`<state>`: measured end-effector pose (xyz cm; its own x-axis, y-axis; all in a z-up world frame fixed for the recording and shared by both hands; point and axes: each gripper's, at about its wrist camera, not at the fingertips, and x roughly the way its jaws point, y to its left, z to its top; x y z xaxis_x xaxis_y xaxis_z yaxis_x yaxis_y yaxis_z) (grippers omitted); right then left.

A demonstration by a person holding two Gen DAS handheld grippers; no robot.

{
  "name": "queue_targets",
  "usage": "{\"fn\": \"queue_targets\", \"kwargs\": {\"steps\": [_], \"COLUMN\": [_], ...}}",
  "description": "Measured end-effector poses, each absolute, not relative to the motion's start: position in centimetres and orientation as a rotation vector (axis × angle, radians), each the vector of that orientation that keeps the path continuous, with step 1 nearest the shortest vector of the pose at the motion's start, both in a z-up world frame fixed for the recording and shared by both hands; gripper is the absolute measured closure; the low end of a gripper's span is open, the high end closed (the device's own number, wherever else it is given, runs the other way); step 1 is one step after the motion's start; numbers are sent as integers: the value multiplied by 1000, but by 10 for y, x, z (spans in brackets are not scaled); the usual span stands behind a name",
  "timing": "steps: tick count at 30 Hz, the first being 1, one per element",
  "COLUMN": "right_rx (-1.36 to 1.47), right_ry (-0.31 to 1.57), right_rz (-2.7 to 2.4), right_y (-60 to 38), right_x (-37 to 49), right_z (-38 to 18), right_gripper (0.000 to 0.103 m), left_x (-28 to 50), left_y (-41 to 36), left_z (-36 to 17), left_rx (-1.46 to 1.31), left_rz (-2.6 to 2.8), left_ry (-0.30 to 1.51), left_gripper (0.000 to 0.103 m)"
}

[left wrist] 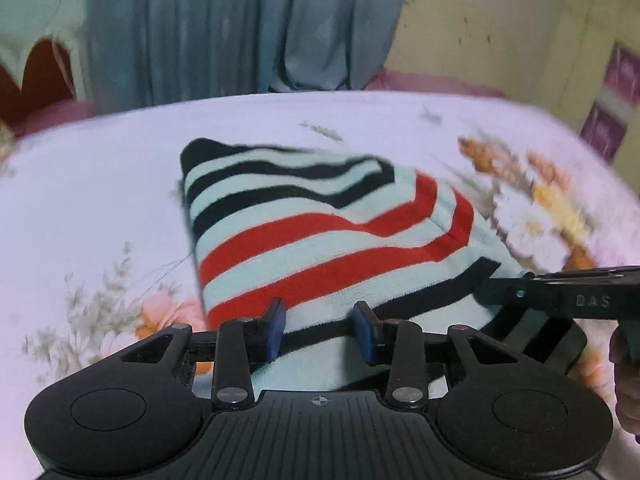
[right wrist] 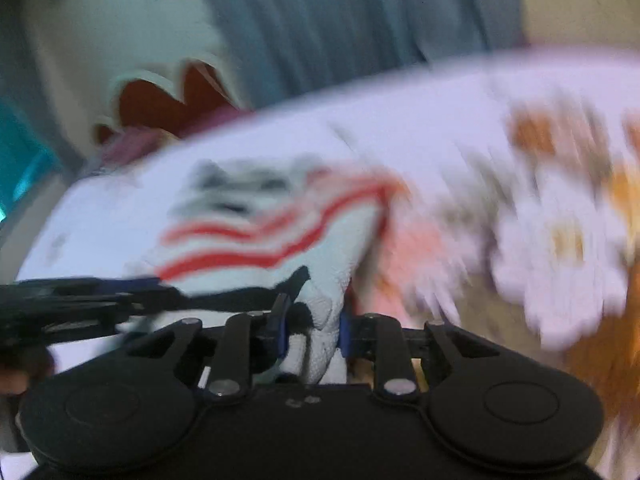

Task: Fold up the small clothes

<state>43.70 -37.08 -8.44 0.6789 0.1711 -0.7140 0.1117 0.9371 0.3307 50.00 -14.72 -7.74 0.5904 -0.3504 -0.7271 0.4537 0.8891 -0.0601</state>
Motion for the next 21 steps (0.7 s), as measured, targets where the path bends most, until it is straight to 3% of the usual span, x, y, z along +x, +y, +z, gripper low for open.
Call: {"fn": "queue_targets", "kwargs": {"steps": [3, 5, 7, 11, 14, 17, 21], "right_rx": [426, 401, 344, 315, 257, 121, 171], "right_ry": [821, 819, 729, 702, 748, 864, 873], "right_rz": [44, 31, -42, -4, 39, 32, 27], "right_y": [-379, -380, -385, -396, -388, -380, -383], "right_x": [438, 437, 430, 471, 510, 533, 531], "right_z": [-87, -80, -59, -45, -57, -94, -90], "right_gripper": [78, 63, 63, 90, 103, 103, 103], "left_x": [503, 507, 512, 542, 566, 578, 571], "left_y": [-152, -144, -131, -148, -165, -167, -169], "left_z": [-73, -67, -53, -45, -60, -87, -84], "left_rx": [172, 140, 49, 42, 82, 175, 197], "left_rz": [-479, -500, -530, -569, -559, -532, -527], "left_ry": [826, 839, 794, 763, 821, 878, 859], "left_gripper": [66, 66, 66, 66, 66, 69, 70]}}
